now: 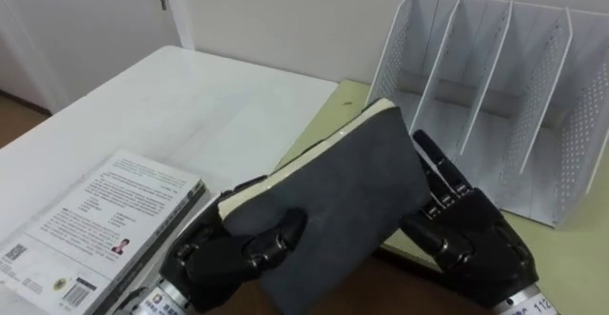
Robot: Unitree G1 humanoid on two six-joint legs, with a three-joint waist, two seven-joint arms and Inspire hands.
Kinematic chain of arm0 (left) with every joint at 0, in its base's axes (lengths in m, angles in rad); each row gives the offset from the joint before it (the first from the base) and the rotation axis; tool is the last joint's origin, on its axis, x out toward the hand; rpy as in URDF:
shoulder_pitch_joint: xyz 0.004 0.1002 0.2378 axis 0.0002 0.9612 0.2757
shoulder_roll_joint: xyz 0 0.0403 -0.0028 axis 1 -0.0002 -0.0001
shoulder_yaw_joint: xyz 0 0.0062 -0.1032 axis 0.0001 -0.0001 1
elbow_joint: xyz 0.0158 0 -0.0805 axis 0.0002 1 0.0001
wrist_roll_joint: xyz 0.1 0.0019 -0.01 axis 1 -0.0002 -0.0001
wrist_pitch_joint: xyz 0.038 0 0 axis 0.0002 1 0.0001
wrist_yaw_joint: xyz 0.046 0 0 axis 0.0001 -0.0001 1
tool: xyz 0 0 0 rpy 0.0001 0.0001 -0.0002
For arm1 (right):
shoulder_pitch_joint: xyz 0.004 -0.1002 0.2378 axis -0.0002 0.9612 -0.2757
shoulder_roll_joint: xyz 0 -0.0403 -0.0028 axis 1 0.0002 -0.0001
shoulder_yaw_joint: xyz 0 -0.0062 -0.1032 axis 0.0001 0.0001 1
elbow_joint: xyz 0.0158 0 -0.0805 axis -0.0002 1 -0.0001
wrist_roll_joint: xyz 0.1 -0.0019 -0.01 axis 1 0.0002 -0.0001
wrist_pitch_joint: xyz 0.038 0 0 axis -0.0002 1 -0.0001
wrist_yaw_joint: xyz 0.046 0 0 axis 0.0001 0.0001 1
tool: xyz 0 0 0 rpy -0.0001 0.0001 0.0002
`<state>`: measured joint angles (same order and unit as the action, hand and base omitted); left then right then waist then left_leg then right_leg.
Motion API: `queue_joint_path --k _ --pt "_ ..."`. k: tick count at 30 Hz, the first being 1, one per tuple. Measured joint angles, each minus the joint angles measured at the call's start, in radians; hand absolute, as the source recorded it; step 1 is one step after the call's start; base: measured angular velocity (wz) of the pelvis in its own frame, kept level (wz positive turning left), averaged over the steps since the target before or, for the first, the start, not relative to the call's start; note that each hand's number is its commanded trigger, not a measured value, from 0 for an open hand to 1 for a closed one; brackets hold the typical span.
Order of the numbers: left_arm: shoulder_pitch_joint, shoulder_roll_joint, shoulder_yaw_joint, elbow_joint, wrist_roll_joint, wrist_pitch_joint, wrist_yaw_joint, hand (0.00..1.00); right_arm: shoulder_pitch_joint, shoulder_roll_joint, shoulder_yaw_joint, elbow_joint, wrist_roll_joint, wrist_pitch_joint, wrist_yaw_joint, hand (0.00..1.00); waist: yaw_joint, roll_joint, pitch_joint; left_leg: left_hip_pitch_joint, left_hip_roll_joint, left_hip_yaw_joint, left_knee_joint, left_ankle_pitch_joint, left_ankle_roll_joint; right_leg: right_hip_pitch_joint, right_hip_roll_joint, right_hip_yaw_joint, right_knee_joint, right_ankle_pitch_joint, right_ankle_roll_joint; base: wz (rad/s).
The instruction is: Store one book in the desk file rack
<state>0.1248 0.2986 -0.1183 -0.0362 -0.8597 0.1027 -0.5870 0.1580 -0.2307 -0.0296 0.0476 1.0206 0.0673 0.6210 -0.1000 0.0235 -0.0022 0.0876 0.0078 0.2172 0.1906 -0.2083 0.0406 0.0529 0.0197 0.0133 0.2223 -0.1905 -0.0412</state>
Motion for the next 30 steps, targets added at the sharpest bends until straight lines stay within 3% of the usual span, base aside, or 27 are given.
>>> queue_joint_path --k 2,7,17,30 --pt "0.000 0.000 0.000 0.023 -0.014 0.000 -0.008 1.00 0.000 0.000 0.006 0.000 0.000 0.000 0.004 1.00 0.003 -0.002 0.0015 0.004 0.000 0.000 -0.001 0.000 0.000 0.002 0.001 0.003 0.000 0.000 0.000 -0.06" --pt "-0.003 0.001 -0.004 0.044 -0.037 0.000 -0.021 1.00 0.001 0.000 0.019 0.000 0.005 -0.001 0.004 1.00 0.014 -0.022 0.0102 -0.015 0.001 0.002 0.004 -0.001 0.000 -0.023 0.001 0.008 0.003 0.001 -0.001 -0.04" --pt "-0.004 0.013 -0.015 0.066 -0.065 -0.001 -0.062 1.00 0.006 0.002 0.077 0.001 0.067 -0.003 0.001 1.00 0.022 -0.026 0.0088 -0.035 0.002 -0.002 0.011 -0.004 0.001 -0.036 0.001 0.007 0.014 0.001 0.000 0.00" --pt "-0.014 0.014 -0.024 0.027 -0.088 -0.001 -0.069 1.00 0.005 0.015 0.109 0.001 0.118 -0.067 0.030 1.00 0.027 -0.027 0.0092 -0.035 0.003 -0.001 0.014 -0.008 0.000 -0.035 0.002 0.008 0.015 0.001 -0.001 0.00"
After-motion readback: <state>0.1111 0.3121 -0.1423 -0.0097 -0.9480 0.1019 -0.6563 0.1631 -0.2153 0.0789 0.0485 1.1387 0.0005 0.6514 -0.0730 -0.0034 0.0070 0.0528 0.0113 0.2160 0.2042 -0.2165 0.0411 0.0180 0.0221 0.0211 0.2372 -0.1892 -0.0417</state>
